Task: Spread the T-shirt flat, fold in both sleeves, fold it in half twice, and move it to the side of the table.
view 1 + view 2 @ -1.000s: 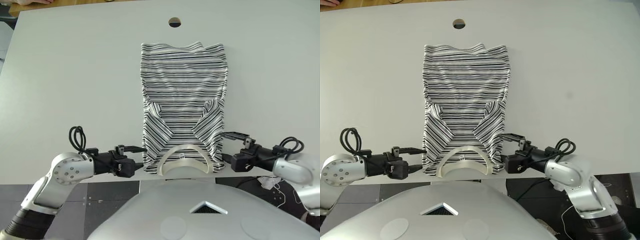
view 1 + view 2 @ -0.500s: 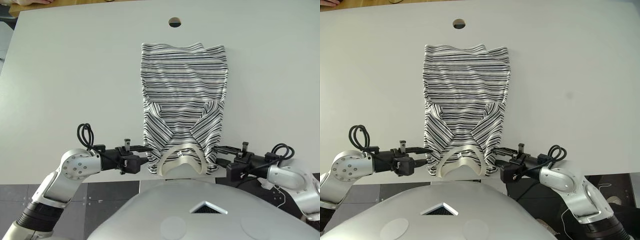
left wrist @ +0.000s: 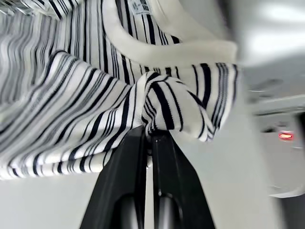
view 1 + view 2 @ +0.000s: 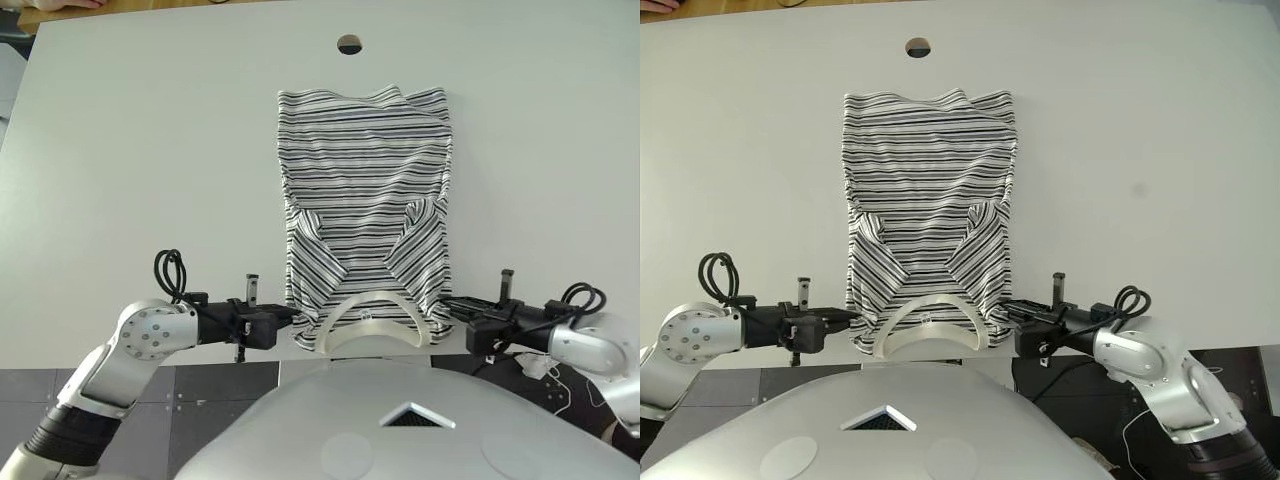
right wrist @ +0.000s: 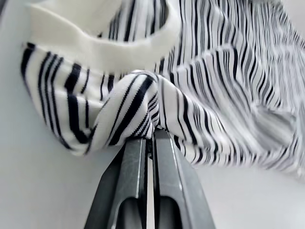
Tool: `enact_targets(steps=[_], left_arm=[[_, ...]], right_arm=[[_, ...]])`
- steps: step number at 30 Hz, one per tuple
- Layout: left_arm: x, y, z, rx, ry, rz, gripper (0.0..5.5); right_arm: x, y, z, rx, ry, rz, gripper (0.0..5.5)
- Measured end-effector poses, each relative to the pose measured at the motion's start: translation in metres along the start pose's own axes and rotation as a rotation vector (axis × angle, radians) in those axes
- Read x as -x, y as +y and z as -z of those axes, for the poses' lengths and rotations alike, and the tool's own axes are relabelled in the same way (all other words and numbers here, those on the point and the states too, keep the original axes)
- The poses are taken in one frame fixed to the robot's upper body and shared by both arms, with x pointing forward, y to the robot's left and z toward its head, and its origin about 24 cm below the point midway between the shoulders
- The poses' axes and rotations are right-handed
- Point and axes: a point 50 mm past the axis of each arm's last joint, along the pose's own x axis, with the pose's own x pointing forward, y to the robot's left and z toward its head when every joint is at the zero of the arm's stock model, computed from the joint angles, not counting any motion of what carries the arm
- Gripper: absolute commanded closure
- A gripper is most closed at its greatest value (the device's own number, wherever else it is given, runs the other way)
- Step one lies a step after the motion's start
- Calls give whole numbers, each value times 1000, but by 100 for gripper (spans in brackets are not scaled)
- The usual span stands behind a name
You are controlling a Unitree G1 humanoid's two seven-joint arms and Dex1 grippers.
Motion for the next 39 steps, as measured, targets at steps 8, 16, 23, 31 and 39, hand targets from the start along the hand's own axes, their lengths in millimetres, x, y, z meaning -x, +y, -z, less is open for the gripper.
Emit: enact_targets(steps=[8, 16, 23, 31, 39], left_arm=[[23, 17, -20, 108, -170, -68, 540], [12, 92, -22, 214, -198, -451, 540], [2, 150, -27, 361, -268, -699, 540], [-7, 206, -28, 490, -268, -820, 512], [-37, 219, -8, 594, -167, -851, 452]], right_arm=[[23, -13, -29, -179, -173, 28, 538], [11, -62, -31, -184, -246, 340, 538], [-15, -115, -10, -340, -238, 507, 538], [-43, -186, 19, -461, -199, 606, 516], [-79, -196, 50, -644, -160, 642, 450]])
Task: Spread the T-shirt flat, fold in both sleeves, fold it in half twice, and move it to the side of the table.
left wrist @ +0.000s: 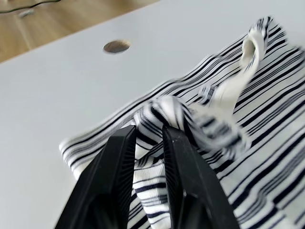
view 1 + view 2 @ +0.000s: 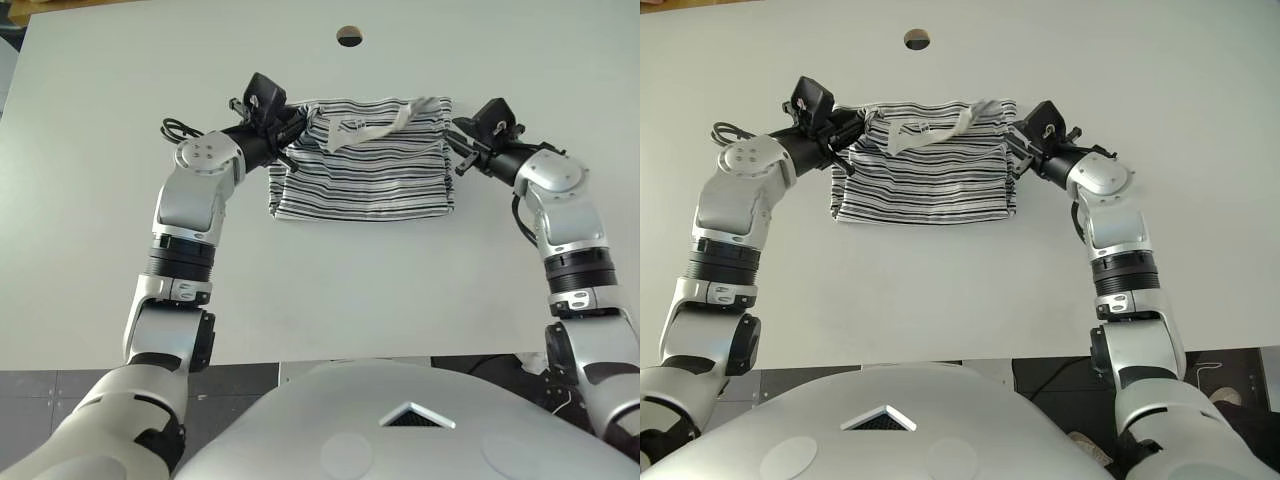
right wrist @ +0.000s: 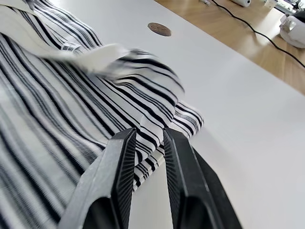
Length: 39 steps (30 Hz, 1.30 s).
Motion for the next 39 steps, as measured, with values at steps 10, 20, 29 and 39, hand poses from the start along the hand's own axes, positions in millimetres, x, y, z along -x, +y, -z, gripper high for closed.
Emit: enact_targets(steps=[10, 20, 29, 39], left_arm=[[8, 56, 11, 222, -42, -446, 452], [26, 19, -22, -24, -316, -239, 537], [31, -62, 14, -338, -89, 182, 537], [33, -98, 43, -419, 32, 328, 537]], right_arm=[[-5, -38, 4, -291, -90, 340, 450], [-5, -12, -16, 169, -178, 233, 540], [-21, 19, 3, 407, -38, 65, 540], [-30, 5, 12, 525, 115, -35, 540]])
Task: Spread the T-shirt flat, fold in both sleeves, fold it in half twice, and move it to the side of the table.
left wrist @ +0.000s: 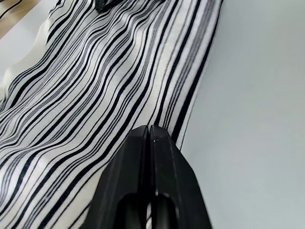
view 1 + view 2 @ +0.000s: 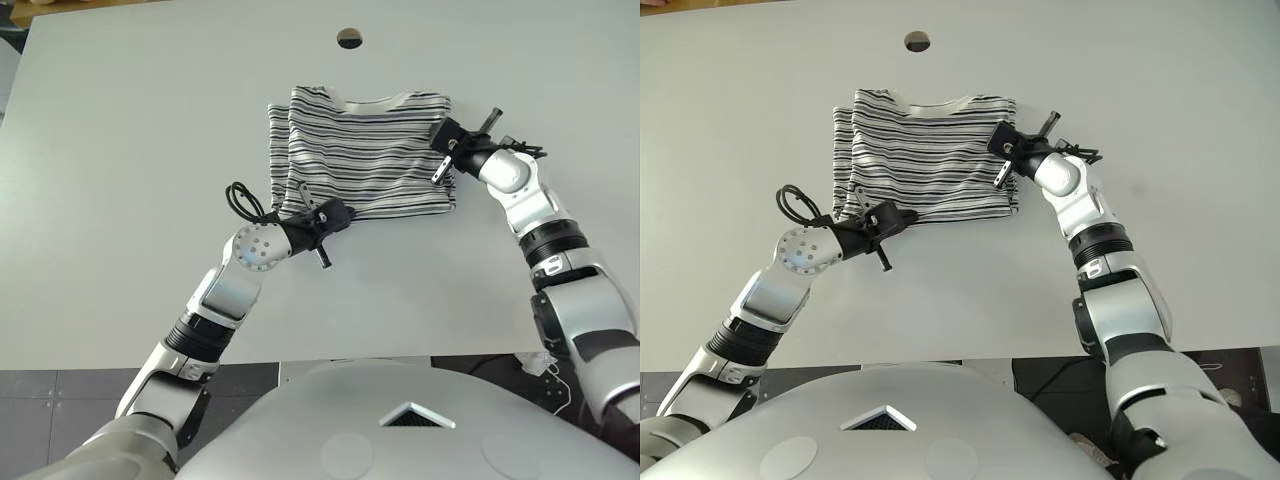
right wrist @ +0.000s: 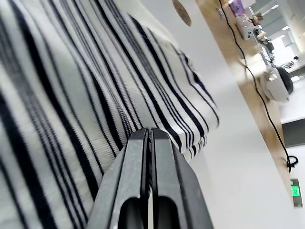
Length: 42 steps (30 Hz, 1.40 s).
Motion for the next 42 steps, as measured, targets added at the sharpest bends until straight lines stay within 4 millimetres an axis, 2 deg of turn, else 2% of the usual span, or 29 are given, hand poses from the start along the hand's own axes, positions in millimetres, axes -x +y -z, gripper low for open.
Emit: enact_targets(steps=[4, 8, 12, 15, 17, 20, 23, 25, 27, 29, 31, 33, 34, 38, 40, 42], left_arm=[[7, 9, 8, 1, 45, -22, 537], [22, 22, 15, -6, 92, -36, 537], [34, 35, 22, 9, 130, -70, 537], [37, 39, 25, 20, 139, -91, 537], [35, 36, 24, 31, 122, -85, 537], [33, 33, 22, 32, 106, -80, 537], [32, 33, 20, 28, 93, -79, 537], [32, 32, 20, 23, 86, -79, 537], [35, 31, 21, 32, 78, -80, 537], [44, 34, 25, 56, 63, -86, 537], [54, 38, 26, 60, 55, -103, 537], [60, 40, 24, 60, 27, -115, 537], [62, 41, 21, 50, 6, -119, 520], [85, 44, 8, -53, -90, -121, 474], [97, 40, 11, -130, -65, -85, 449], [112, 31, 21, -237, 29, -3, 425]], right_arm=[[23, -6, 9, 122, 31, -144, 540], [63, 5, 9, 203, 28, -308, 540], [102, 45, -18, 193, -63, -485, 540], [132, 101, -56, 212, -195, -674, 540], [144, 130, -76, 203, -269, -756, 540], [150, 150, -91, 167, -309, -799, 540], [149, 150, -92, 143, -298, -778, 540], [146, 138, -87, 135, -268, -714, 540], [145, 117, -82, 105, -239, -629, 540], [148, 85, -82, 80, -246, -513, 540], [153, 63, -81, 91, -238, -445, 540], [160, 59, -80, 98, -232, -466, 540], [162, 61, -81, 91, -238, -485, 540], [179, 57, -91, 34, -314, -492, 483], [186, 54, -83, 97, -256, -482, 455], [195, 62, -64, 187, -122, -536, 429]])
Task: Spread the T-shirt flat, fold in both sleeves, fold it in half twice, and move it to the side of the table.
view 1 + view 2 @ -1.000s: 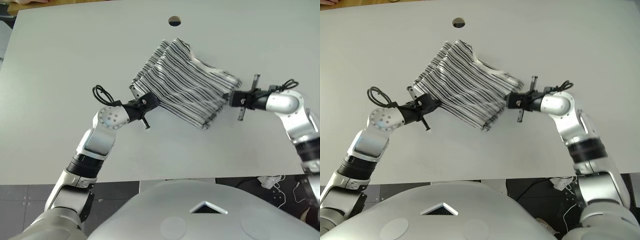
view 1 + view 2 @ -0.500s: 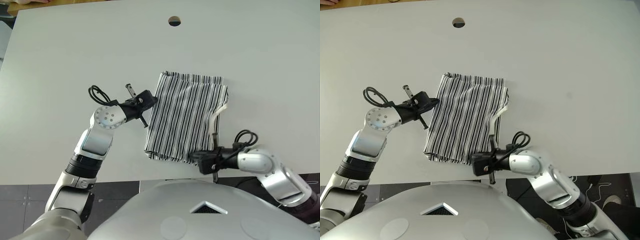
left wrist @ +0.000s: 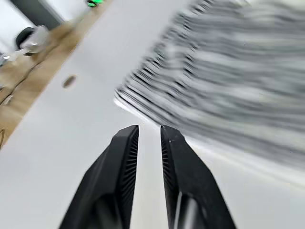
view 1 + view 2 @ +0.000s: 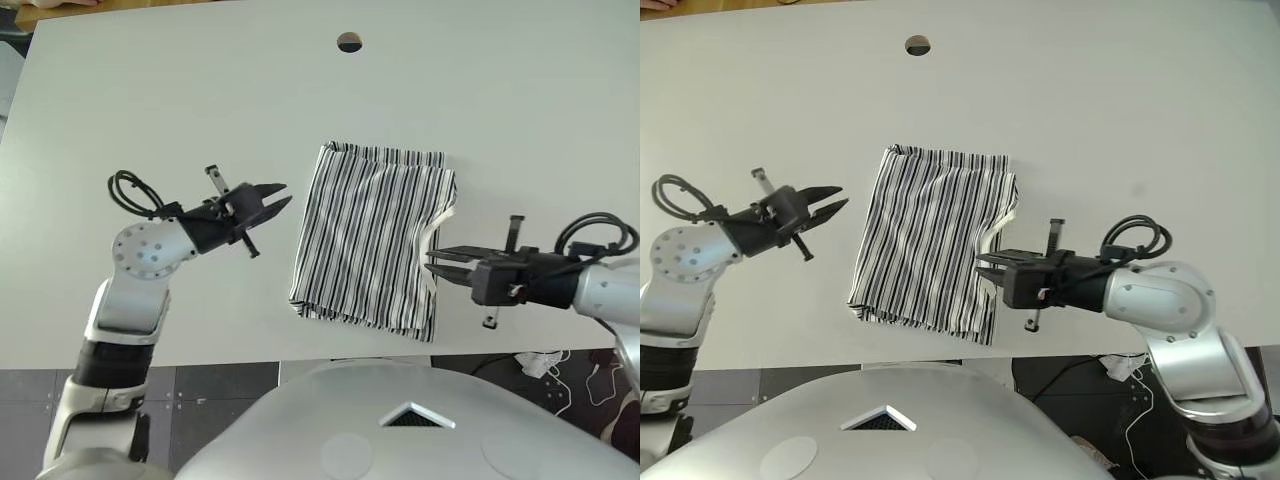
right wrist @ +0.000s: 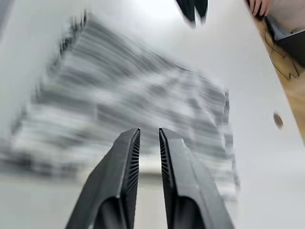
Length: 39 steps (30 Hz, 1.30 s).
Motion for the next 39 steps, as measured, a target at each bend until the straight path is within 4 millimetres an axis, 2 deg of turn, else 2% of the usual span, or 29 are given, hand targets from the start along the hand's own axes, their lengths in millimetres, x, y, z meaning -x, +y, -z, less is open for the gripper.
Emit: enact_targets(steps=[2, 6, 8, 14, 18, 23, 26, 33, 35, 39], left_arm=[[10, -10, 7, -94, 80, 84, 391], [15, -30, 4, -263, 121, 247, 337], [15, -31, 4, -294, 130, 258, 332], [4, -32, 1, -386, 97, 264, 332], [0, -34, -2, -406, 67, 263, 279], [-2, -38, -4, -413, 43, 270, 275], [-3, -41, -6, -418, 21, 283, 271], [-7, -52, -14, -434, -54, 332, 271], [-10, -56, -16, -434, -77, 345, 271], [-18, -62, -22, -433, -124, 361, 327]], right_arm=[[1, 22, 10, 26, 89, -101, 389], [-5, 53, 11, 94, 109, -242, 327], [-9, 55, 11, 129, 105, -230, 325], [-40, 45, 6, 258, 3, -50, 325], [-46, 44, 5, 301, -15, 3, 325], [-47, 44, 5, 338, -15, 26, 325], [-48, 47, 3, 348, -30, 11, 395], [-53, 51, 4, 363, -47, -25, 517], [-53, 52, 5, 365, -49, -29, 536], [-54, 51, 6, 367, -51, -30, 540]])
